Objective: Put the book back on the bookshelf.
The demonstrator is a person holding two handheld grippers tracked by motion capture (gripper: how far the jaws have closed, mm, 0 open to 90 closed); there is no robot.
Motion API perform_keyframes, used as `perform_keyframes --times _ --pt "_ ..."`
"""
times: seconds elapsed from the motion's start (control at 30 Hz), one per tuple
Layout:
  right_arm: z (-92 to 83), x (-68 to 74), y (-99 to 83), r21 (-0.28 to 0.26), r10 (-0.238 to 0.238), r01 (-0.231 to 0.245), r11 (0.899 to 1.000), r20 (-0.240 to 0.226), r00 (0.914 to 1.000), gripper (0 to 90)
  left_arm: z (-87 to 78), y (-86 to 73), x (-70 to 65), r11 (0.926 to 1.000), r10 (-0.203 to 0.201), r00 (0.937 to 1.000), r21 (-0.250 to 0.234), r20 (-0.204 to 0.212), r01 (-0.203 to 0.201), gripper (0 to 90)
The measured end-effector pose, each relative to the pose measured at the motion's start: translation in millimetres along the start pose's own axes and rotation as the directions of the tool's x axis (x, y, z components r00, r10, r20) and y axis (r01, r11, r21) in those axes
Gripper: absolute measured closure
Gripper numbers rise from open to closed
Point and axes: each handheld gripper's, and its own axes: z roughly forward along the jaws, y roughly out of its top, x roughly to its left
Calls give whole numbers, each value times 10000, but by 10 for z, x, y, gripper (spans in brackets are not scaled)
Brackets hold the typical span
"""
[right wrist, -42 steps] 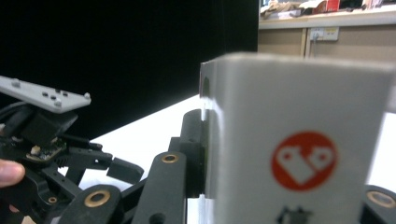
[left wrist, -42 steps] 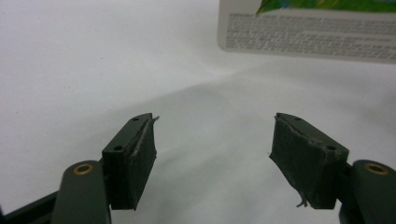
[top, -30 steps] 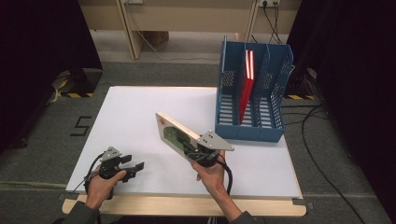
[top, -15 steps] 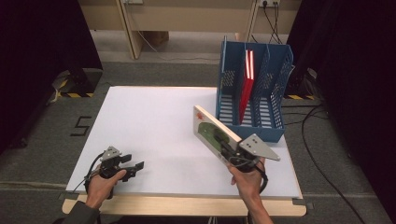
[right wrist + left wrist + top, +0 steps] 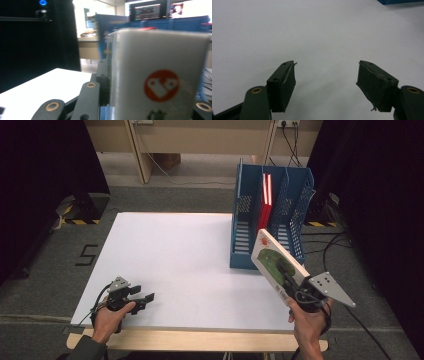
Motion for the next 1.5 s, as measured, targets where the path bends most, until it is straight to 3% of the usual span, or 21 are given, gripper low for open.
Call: perform_keyframes --times 0.2,0.4,0.83,0.97,1.5 --pt "11 -229 45 -160 103 -89 9998 912 9958 756 4 0 0 10000 1 10000 8 -11 0 300" --pt "141 -476 123 -304 323 -273 9992 1772 9837 757 10 -1 -1 10000 39 10000 29 34 -39 299" --pt "765 -899 121 -178 388 -348 9992 3529 9349 757 18 -2 -12 9999 72 10000 101 68 -72 299" --pt "970 -970 139 -65 344 -345 9994 3823 9234 757 16 -1 -13 10000 49 9999 78 92 -50 299" --pt "1642 -1093 69 279 284 -449 9986 4328 9011 757 11 -2 -16 10000 -28 9998 1 184 28 299"
